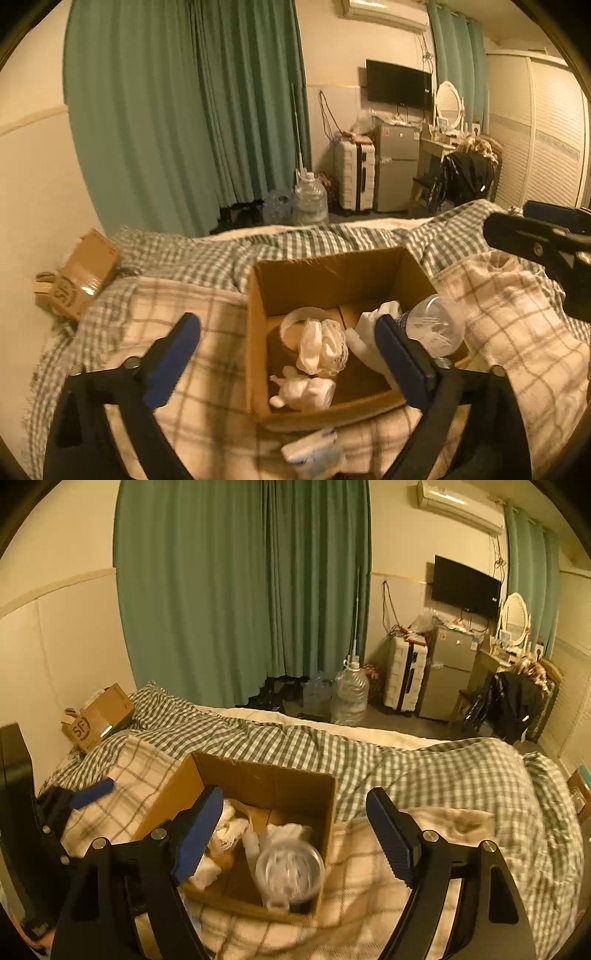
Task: Organize objects
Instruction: 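Carry the lace cloth into the box with the left tool while the right tool drops the container in, then grasp the black plastic cup with the right tool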
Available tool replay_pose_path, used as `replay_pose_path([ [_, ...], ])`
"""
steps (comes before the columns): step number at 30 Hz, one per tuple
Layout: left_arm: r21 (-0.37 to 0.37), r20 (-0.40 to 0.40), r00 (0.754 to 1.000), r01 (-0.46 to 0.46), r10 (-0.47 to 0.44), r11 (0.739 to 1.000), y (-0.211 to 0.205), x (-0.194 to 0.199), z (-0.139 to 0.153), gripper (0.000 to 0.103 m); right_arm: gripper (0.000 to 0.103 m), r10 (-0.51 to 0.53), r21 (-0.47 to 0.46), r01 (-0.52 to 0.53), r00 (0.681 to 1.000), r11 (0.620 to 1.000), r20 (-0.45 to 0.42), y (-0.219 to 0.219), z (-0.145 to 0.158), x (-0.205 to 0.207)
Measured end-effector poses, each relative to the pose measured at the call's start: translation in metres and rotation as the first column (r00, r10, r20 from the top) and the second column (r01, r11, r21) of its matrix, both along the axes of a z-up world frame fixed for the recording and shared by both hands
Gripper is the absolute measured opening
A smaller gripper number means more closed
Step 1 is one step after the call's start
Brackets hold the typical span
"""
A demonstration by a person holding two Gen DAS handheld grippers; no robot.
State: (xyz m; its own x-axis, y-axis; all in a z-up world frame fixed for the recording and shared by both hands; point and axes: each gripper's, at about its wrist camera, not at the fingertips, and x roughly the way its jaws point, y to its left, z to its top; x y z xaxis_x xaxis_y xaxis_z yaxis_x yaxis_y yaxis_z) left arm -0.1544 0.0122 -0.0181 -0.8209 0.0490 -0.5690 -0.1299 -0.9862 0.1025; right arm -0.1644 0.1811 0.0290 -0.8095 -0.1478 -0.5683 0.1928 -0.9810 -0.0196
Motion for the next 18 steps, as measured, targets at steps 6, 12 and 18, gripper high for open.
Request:
replay_pose_path([
  [6, 0.029, -0.041, 0.999, -0.010, 0.011, 1.000, -0.016, 0.048, 0.023, 0.103, 0.083, 0.003, 0.030, -0.002, 0.999, 1.000, -0.040, -0.002, 0.026, 0.060],
  [12, 0.034, -0.053, 0.998, -0.043, 0.045, 0.999, -0.038, 0.091, 0.022, 0.103, 0.094, 0.018, 0.052, -0.014, 0.997, 0.999, -0.069, -0.015, 0.030, 0.110],
  [18, 0.052, 0.012, 0.994, -0.108, 0.108, 0.993, -0.061, 0.110, -0.017, 0.103, 0.096, 0.016, 0.049, -0.015, 1.000, 0.999, -0.009, -0.031, -0.008, 0.125],
])
